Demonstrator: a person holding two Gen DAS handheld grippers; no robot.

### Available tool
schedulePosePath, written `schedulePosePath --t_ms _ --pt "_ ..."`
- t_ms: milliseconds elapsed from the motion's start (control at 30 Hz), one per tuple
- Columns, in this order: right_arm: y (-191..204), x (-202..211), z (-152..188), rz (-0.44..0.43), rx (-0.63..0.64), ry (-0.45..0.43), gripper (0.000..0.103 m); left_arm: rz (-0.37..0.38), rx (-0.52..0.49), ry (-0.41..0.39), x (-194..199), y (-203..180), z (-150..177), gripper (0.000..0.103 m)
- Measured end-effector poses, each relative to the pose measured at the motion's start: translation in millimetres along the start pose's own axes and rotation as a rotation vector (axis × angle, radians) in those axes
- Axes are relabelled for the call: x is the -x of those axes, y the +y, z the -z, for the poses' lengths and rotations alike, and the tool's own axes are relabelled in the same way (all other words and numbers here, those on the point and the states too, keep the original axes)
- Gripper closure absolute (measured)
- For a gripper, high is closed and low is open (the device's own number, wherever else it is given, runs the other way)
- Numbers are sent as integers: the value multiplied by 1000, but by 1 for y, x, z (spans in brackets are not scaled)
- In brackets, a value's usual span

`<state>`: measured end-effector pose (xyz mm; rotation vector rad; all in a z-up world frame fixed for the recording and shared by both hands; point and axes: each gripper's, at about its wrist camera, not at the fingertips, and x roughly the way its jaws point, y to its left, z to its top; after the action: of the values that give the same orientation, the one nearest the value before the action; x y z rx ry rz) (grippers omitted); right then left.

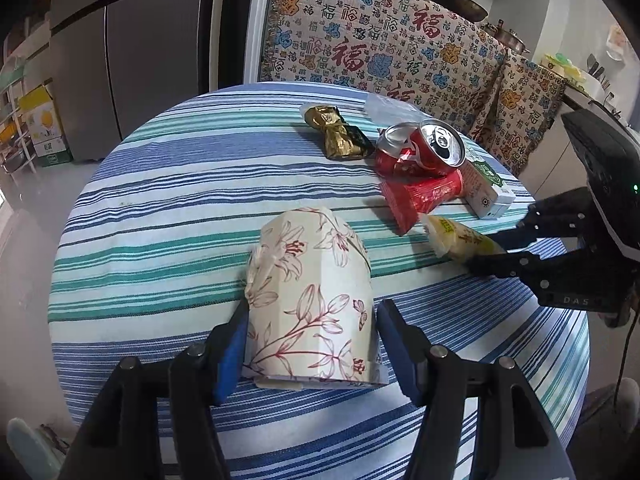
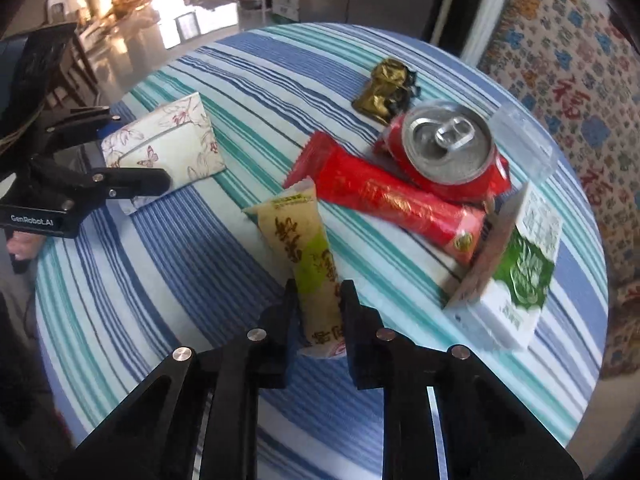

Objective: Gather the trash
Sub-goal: 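Grasp the floral paper cup with the left gripper while the right gripper grasps the yellow snack bag, then carry the paper cup and snack bag over the wastebasket with both tools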

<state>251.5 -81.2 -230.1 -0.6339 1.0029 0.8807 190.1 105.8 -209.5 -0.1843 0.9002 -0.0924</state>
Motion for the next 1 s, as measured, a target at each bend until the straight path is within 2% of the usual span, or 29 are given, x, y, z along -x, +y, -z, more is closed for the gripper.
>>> schedulePosePath --t_ms 67,167,200,267,333,367,433,567,667,800,833,867,900,933,1000 --pt "-15 14 18 -5 -191 5 84 21 19 1 2 1 1 39" --pt "-33 44 57 55 -495 -54 84 44 17 -1 3 -6 5 39" --pt "-35 50 71 69 -576 -71 84 45 0 0 2 -12 6 39" --pt "-34 51 89 27 -675 -76 79 49 -61 9 0 -28 9 39" --pt "-30 44 93 2 -672 -43 75 53 -123 29 -1 -42 11 39" --pt "-29 43 93 14 -648 -42 64 54 -136 35 -1 -44 11 39" --pt "-25 47 90 44 -593 -45 51 71 -127 44 2 -41 11 39" --pt "-15 59 76 85 -462 -46 38 126 -93 25 14 -27 9 36" --pt "-7 58 68 91 -381 -17 36 150 -107 25 16 -27 5 35" --pt "-15 46 61 101 -369 11 36 131 -150 46 12 -34 5 35" --pt "-16 43 60 101 -366 17 37 128 -161 52 10 -36 6 35" --pt "-15 39 59 99 -359 29 43 121 -169 59 8 -37 6 35" --pt "-16 33 58 93 -356 42 53 118 -171 70 5 -38 6 35" --pt "-17 31 59 86 -361 51 90 118 -167 80 3 -37 7 42" --pt "-21 38 63 87 -413 13 89 122 -150 78 4 -35 8 45"
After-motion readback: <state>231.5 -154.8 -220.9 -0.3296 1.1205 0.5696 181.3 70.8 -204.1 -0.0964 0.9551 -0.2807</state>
